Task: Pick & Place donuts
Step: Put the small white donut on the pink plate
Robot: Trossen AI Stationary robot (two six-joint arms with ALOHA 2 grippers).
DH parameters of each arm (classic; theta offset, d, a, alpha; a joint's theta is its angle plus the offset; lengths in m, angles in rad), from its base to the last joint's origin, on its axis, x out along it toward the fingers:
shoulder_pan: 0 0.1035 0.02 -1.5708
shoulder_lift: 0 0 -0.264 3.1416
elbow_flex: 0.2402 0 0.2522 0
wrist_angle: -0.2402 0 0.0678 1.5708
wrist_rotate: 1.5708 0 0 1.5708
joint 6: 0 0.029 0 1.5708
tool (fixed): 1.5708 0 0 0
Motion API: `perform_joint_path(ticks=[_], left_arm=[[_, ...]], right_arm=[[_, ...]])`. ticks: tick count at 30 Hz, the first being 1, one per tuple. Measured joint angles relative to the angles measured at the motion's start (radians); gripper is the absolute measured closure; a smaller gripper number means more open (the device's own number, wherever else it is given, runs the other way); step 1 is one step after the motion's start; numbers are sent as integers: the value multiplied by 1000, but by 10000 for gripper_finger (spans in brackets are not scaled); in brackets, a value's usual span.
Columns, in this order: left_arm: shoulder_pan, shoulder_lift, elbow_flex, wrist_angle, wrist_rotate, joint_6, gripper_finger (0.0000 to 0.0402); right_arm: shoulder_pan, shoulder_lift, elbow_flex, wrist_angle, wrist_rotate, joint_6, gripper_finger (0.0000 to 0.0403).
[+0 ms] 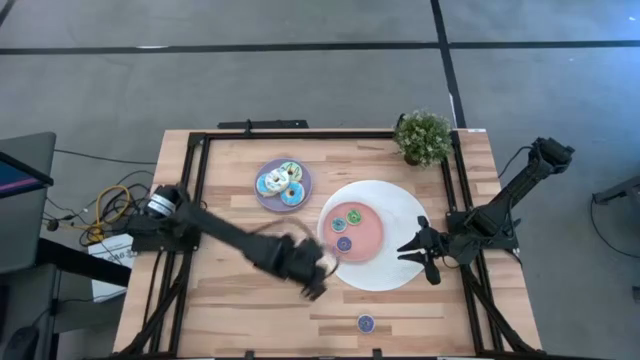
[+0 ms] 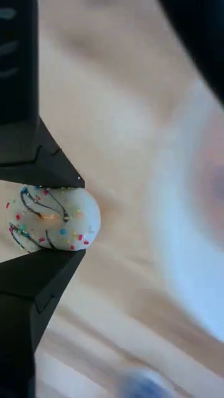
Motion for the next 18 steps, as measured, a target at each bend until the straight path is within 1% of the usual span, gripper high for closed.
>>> perform_joint_path(ticks=[2,3,6,7,9,11,13,15,18], left_arm=[[57,0,39,88,-68,127,255],[86,0,48,159,-84,195,255],[165,0,49,387,-61,399,255],[187,0,49,439,-57,442,255],[229,20,53,511,-53,473,255],[264,50,48,515,-32,489,255],[295,107,61,551,23,498,255],[318,169,96,534,69,501,255],[338,261,180,490,147,524,255]], right_arm=[[0,0,0,0,0,0,327],[0,0,0,0,0,1,327],[0,0,0,0,0,5,327],[0,0,0,0,-1,5,327],[0,0,0,0,-1,5,327],[0,0,0,0,-2,5,327],[0,0,0,-3,-3,5,327],[0,-1,1,-2,-2,5,327],[0,0,1,-7,-2,0,327]])
